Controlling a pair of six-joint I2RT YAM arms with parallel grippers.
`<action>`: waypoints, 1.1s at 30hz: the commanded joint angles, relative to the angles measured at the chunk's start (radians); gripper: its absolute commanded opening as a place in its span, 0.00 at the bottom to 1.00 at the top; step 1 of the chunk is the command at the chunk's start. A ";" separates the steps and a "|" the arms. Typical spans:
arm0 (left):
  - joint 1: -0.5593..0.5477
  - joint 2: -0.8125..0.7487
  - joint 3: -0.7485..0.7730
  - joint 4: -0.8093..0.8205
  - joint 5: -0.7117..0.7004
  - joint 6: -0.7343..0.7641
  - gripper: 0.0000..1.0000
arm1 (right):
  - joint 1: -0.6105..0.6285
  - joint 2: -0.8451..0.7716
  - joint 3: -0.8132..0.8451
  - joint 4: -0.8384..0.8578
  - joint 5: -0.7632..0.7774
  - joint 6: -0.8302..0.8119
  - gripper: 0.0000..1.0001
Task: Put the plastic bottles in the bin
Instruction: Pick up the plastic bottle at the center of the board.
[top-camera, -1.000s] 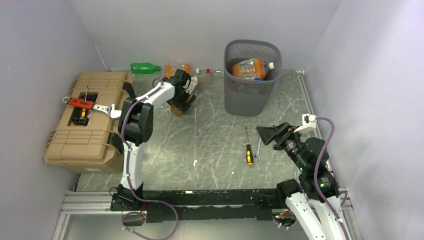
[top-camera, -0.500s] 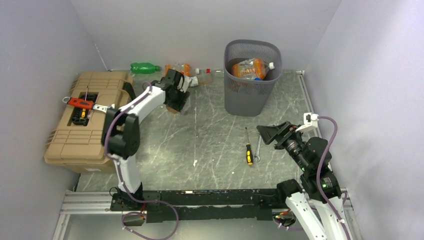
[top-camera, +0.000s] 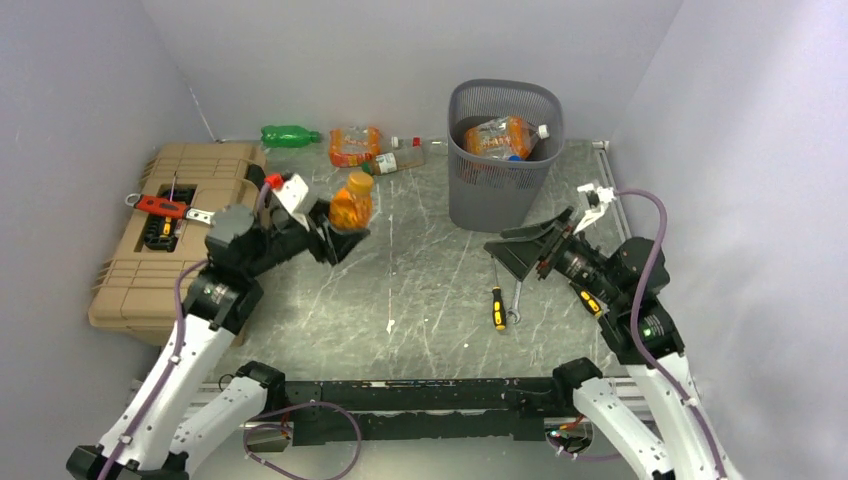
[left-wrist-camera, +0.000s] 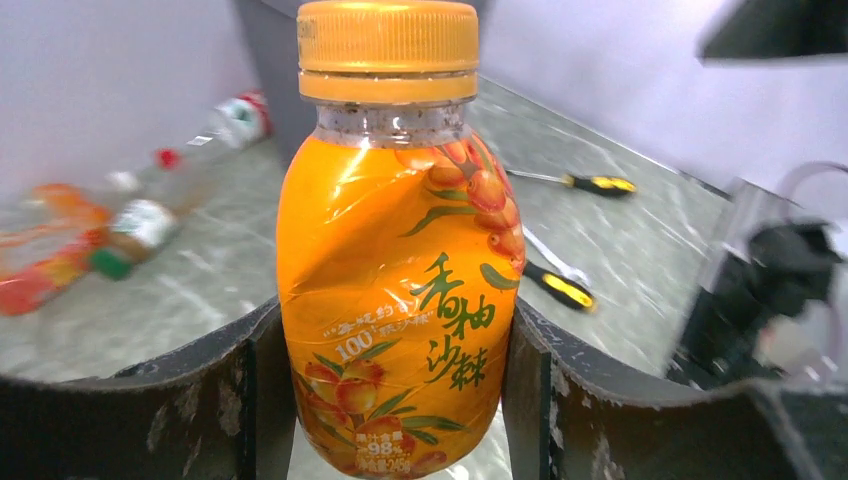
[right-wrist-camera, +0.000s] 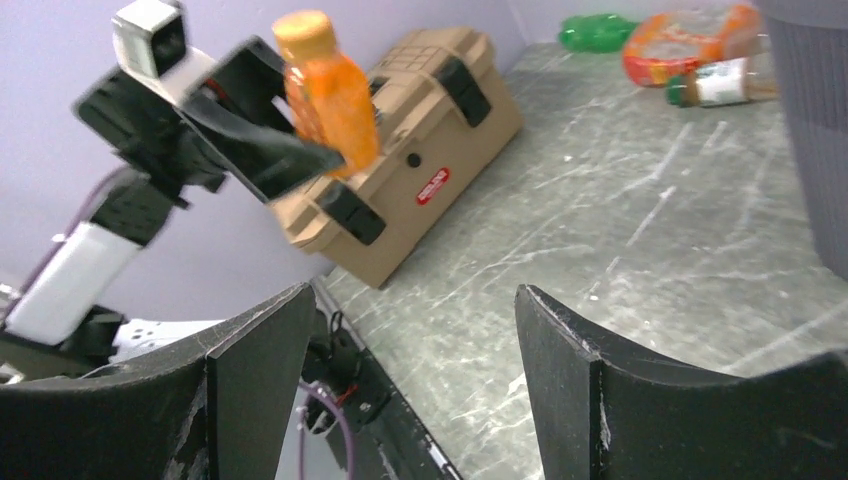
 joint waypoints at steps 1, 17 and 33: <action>-0.001 -0.059 -0.221 0.272 0.342 -0.189 0.25 | 0.129 0.100 0.127 0.034 0.051 -0.120 0.77; -0.065 -0.123 -0.389 0.551 0.445 -0.372 0.22 | 0.755 0.280 0.043 0.374 0.745 -0.331 0.79; -0.141 -0.146 -0.360 0.391 0.399 -0.241 0.21 | 0.769 0.507 0.185 0.483 0.592 -0.249 0.82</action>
